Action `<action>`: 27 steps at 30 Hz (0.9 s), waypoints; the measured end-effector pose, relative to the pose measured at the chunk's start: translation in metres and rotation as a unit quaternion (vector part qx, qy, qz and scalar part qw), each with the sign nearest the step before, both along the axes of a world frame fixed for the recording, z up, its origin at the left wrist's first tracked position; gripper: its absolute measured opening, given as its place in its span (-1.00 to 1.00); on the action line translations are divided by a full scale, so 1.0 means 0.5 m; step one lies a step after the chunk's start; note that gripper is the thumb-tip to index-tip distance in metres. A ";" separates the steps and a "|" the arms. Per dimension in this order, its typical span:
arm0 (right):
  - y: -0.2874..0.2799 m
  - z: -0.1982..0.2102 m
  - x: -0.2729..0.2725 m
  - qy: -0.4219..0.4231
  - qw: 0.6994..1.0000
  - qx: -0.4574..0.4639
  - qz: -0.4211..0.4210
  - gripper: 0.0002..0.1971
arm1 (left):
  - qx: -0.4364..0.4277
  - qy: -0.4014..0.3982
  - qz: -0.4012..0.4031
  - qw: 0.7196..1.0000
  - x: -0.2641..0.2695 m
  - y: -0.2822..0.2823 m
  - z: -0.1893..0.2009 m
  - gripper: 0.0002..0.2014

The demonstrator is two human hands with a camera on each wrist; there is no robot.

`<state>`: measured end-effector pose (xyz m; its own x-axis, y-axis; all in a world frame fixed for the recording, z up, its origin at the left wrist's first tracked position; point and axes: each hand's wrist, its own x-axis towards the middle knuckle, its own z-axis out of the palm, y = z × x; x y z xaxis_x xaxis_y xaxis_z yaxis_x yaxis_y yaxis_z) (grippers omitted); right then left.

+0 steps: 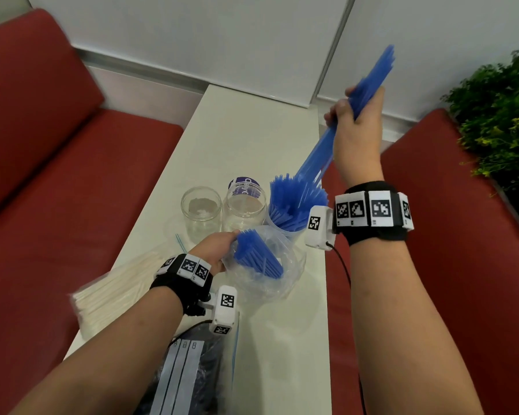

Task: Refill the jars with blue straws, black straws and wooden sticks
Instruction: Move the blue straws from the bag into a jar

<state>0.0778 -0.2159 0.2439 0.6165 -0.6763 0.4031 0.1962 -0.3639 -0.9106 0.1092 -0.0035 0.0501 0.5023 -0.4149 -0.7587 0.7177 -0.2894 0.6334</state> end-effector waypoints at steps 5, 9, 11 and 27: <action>-0.001 -0.079 -0.007 0.040 0.998 0.039 -0.021 -0.85 | 0.010 0.002 0.001 1.000 -0.004 -0.004 -0.002 -0.55; 0.001 -0.180 -0.029 0.084 0.991 0.077 -0.068 -0.86 | 0.009 0.004 0.005 1.000 -0.006 -0.002 -0.001 -0.52; 0.001 -0.216 -0.038 0.112 0.986 0.100 -0.066 -0.84 | 0.008 0.006 0.009 1.000 -0.008 -0.002 -0.001 -0.52; 0.050 -0.297 -0.015 0.495 0.811 -0.311 0.032 -0.31 | 0.003 0.009 0.008 1.000 -0.019 -0.005 0.000 -0.55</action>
